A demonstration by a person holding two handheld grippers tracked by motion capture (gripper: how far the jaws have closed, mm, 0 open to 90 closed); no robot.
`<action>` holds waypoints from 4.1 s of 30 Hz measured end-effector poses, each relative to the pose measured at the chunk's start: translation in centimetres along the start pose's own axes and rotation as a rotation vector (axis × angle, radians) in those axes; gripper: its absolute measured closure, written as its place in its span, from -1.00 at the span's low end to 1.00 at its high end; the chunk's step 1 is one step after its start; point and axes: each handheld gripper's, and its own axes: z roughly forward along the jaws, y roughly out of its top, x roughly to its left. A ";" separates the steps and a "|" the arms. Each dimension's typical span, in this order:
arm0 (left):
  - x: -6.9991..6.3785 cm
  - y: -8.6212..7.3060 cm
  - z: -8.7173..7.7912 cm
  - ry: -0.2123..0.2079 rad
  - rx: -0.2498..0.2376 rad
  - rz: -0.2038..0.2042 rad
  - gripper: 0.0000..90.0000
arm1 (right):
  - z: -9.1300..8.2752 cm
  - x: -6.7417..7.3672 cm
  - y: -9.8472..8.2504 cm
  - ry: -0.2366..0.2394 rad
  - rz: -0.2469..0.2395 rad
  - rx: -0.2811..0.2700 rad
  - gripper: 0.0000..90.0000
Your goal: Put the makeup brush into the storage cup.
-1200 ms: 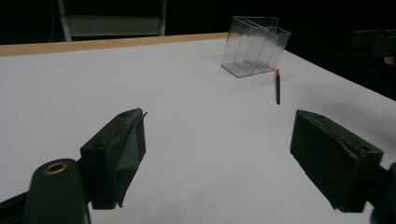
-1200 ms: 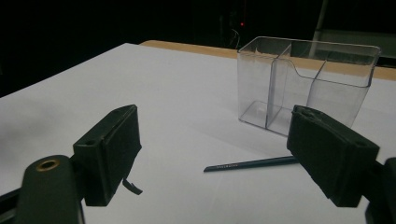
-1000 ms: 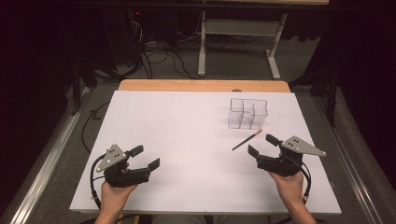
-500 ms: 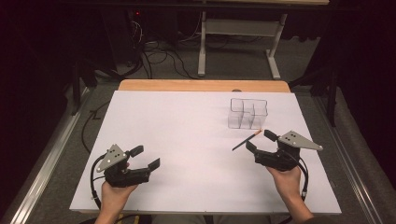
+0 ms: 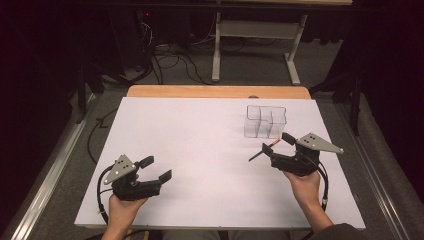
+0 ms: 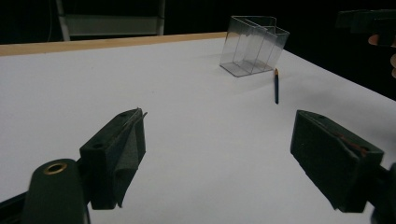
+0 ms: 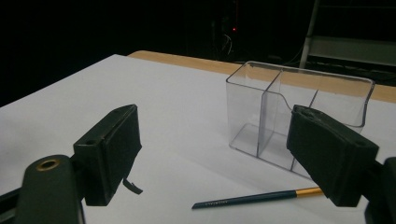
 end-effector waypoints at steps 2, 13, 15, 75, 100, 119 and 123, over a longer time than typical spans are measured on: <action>0.0 0.0 0.0 -0.001 0.001 0.000 -0.59 | 0.2 0.0 0.2 -0.001 0.000 0.002 -0.58; 0.0 0.0 0.1 -0.002 0.004 0.003 -0.59 | 1.2 -0.1 1.0 -0.014 0.001 0.004 -0.58; 0.0 0.0 0.1 -0.002 0.004 0.002 -0.59 | 1.3 -0.2 1.1 -0.014 -0.004 0.004 -0.58; 0.0 0.0 0.3 -0.008 0.012 0.000 -0.59 | 6.1 -2.0 4.1 -0.104 0.035 0.063 -0.57; 0.0 0.0 0.3 -0.009 0.018 -0.001 -0.58 | 6.3 -2.8 4.9 -0.157 0.088 0.282 -0.47; 0.0 0.0 0.1 -0.004 0.004 -0.006 -0.56 | 7.0 -3.6 4.9 -0.186 0.186 0.466 -0.42; 0.0 0.0 0.2 -0.005 0.006 -0.003 -0.56 | 7.2 -3.7 4.9 -0.191 0.197 0.495 -0.42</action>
